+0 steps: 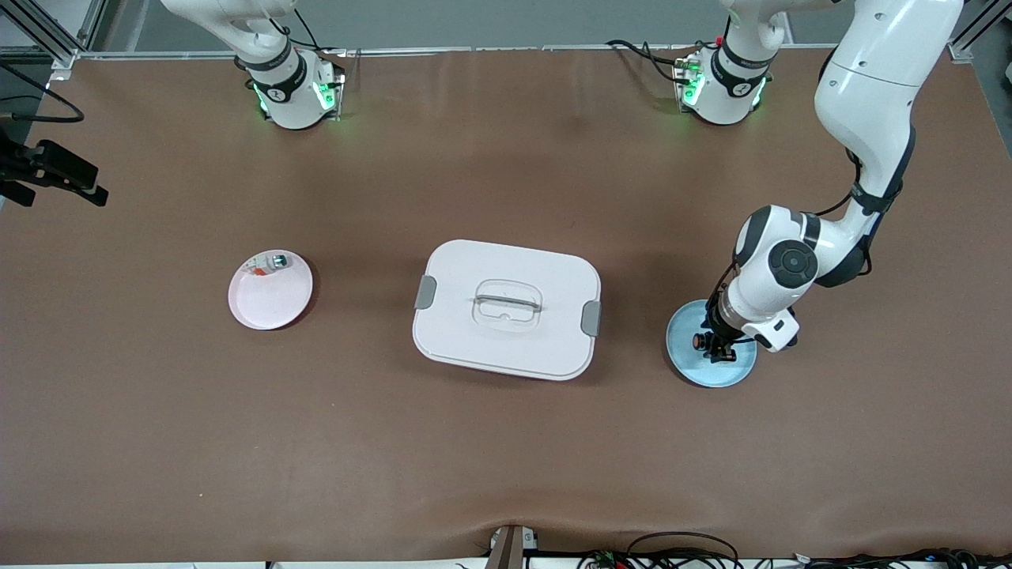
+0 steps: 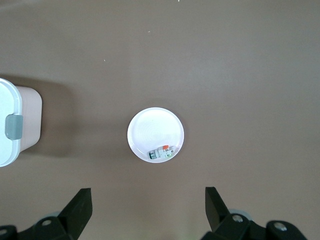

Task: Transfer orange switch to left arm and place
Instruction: 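Lower the switch with the left gripper onto the light-blue plate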

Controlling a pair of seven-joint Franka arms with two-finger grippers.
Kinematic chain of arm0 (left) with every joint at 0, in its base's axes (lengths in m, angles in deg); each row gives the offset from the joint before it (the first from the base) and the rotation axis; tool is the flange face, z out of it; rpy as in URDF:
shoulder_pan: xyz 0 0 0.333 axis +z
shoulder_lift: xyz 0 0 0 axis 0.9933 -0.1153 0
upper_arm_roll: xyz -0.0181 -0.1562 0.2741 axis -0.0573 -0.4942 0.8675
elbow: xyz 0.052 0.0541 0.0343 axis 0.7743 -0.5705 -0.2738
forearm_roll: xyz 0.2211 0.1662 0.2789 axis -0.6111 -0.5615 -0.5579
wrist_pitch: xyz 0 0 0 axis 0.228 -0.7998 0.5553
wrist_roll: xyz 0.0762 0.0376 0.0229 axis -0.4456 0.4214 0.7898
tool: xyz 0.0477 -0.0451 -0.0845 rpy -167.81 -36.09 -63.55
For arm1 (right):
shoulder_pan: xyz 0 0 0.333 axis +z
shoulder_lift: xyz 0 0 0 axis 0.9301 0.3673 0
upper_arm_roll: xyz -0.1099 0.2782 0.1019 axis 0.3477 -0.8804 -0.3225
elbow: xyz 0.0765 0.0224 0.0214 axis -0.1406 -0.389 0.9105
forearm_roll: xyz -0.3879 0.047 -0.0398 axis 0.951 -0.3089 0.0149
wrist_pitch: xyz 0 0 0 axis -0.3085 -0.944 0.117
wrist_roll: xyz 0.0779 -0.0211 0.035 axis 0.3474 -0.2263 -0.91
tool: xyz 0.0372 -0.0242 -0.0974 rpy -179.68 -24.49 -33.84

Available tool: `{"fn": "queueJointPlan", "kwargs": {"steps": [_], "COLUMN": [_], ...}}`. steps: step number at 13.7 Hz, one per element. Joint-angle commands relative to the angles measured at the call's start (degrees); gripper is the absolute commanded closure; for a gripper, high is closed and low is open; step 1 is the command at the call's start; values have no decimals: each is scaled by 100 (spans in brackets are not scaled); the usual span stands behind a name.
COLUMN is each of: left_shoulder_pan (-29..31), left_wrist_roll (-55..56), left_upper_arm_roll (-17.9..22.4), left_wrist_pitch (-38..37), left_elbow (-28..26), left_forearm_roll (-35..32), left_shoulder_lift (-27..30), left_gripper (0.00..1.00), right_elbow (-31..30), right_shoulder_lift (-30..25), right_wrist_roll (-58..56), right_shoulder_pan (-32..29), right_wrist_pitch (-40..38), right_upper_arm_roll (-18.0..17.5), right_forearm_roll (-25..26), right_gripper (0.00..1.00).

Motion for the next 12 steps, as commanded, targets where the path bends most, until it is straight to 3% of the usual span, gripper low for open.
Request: {"fn": "queueJointPlan", "kwargs": {"steps": [1,5,12], "left_shoulder_pan": [-73,-46,-11], "left_wrist_roll": [32,-571,-4454], "left_upper_arm_roll": [80,80,115], "left_wrist_pitch": [9,-288,-694], "left_elbow": [40,-56,-460], "left_forearm_roll": [-130,-59,371], "left_shoulder_lift": [151,669,1425], "left_gripper": [0,0,0], "right_elbow": [13,83,92], "right_shoulder_lift": [-90,-90,-99], "right_wrist_roll": [-114,-61,-35], "right_shoulder_pan": [-170,-170,-170], "right_wrist_pitch": [28,37,28], "right_upper_arm_roll": [-140,-114,-114], "right_forearm_roll": [66,5,-22], "right_gripper": [0,0,0]}}
